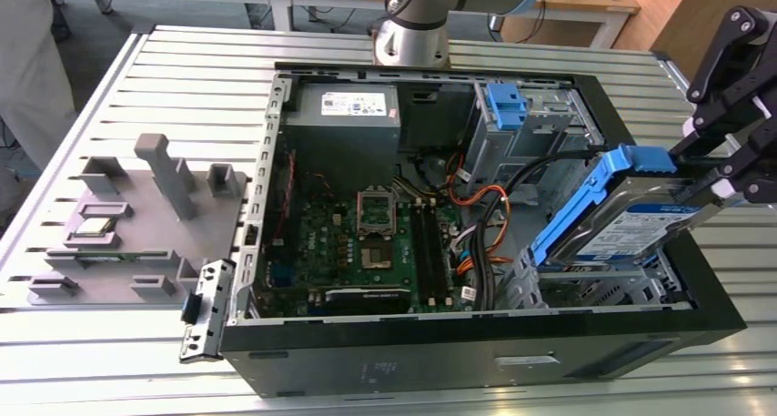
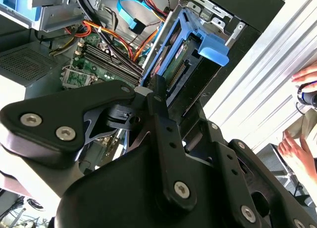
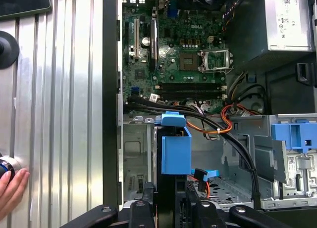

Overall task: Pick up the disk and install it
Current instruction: 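Pick up the disk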

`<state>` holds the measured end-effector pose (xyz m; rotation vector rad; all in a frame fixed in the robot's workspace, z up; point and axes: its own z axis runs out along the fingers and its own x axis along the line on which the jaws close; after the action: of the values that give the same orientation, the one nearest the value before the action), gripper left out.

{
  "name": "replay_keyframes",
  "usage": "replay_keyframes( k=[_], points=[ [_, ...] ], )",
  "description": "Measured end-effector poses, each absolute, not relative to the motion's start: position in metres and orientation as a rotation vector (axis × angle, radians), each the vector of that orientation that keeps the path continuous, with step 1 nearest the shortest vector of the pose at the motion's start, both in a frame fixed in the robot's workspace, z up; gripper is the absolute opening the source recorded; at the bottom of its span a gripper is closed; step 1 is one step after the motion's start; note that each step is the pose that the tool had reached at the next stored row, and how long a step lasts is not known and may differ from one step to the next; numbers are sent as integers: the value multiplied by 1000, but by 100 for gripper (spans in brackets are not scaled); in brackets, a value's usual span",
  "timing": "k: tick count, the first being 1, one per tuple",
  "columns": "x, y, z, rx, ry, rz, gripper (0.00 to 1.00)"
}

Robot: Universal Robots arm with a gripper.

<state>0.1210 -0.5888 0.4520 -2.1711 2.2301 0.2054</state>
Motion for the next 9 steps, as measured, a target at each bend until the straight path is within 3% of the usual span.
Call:
replay_keyframes(
  k=[9],
  points=[
    [120,-589,451,-2176,2226,206,35]
  ],
)
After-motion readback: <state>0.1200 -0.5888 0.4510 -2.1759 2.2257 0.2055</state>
